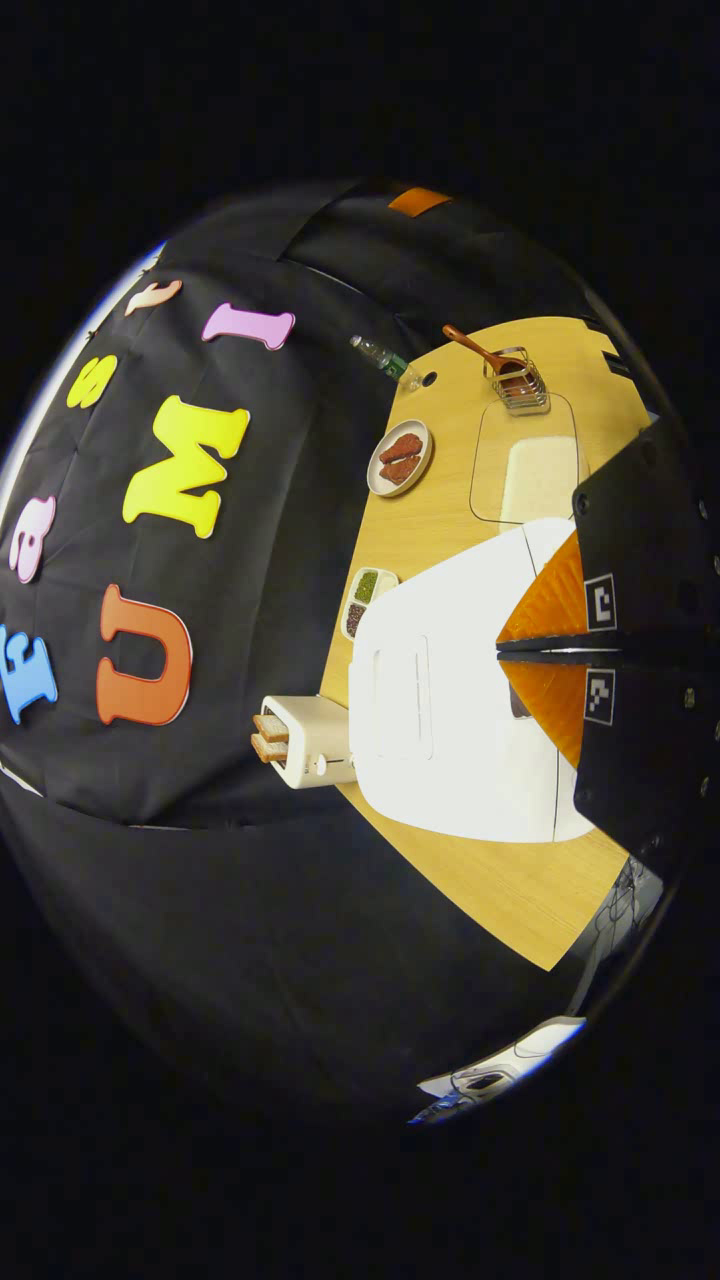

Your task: Close the left gripper, press the button to open the rice cooker; take a wooden spoon from the chopstick holder with the right hand, scoop a spoonful of rice and pour it into the rice cooker, then put the wooden spoon back into the chopstick holder.

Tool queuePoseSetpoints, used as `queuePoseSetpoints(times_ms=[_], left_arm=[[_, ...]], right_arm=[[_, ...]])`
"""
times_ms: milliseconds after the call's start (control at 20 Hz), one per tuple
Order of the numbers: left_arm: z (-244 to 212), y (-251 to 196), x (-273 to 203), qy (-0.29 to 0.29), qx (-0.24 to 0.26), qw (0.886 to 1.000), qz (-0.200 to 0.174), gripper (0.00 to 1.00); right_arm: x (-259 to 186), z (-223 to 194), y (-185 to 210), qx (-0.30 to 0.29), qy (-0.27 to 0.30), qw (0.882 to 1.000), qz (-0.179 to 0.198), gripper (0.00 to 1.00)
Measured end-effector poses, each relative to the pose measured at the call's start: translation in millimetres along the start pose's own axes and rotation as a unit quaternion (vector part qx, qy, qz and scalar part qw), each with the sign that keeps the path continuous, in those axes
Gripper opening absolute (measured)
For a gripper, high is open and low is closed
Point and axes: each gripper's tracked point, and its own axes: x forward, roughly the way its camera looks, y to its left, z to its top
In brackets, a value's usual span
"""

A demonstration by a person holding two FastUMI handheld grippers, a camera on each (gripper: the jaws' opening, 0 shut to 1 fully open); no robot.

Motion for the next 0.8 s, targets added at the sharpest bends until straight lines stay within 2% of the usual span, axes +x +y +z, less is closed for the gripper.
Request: queuePoseSetpoints(times_ms=[250, 500, 650, 800], left_arm=[[-13.0, 5.9, 22.4, 0.013, -0.022, 1.000, 0.006, 0.00], [-17.0, 7.7, 26.7, 0.016, -0.017, 1.000, 0.008, 0.00], [-32.5, 7.3, 26.5, 0.037, -0.040, 0.998, 0.009, 0.00], [-26.1, 5.4, 27.6, 0.036, -0.056, 0.998, 0.007, 0.01]], right_arm=[[11.4, -8.3, -8.2, 0.000, 0.019, 1.000, -0.004, 0.99], [17.3, -11.7, -4.0, 0.001, 0.029, 1.000, 0.004, 1.00], [17.4, -12.5, -1.2, -0.003, 0.030, 1.000, 0.008, 0.98], [16.3, -17.2, 2.9, 0.003, 0.036, 0.999, 0.015, 1.00]])
